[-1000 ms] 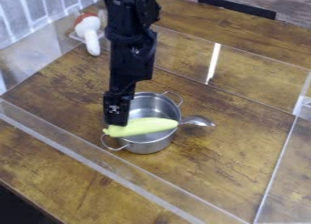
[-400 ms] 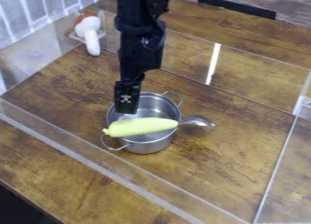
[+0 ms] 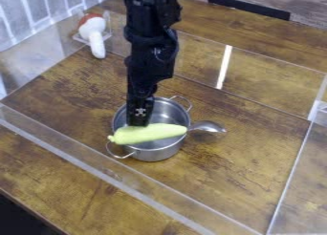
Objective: Move the green spoon to the left
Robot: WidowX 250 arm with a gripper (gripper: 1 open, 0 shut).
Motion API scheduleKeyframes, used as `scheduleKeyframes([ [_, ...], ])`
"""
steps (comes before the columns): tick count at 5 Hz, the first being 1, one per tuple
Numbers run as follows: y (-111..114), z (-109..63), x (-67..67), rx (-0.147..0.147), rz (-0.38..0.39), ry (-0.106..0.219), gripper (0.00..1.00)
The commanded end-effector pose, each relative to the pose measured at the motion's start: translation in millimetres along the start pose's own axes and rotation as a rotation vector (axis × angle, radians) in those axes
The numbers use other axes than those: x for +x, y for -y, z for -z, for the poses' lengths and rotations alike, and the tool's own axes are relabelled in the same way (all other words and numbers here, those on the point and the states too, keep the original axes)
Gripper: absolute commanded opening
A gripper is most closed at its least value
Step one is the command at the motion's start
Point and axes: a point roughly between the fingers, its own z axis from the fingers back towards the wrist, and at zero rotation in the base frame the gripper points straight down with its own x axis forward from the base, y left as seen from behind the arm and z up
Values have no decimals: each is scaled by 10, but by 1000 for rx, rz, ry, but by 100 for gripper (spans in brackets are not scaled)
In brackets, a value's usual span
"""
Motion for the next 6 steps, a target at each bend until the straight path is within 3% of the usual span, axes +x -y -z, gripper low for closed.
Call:
scheduleKeyframes([
  [1, -127, -283, 29, 75, -23, 58, 100],
  [2, -210, -317, 19, 82, -44, 66, 100],
  [4, -233, -358, -167, 77, -61, 95, 100],
  [6, -159, -383, -172, 60, 104, 127, 100],
])
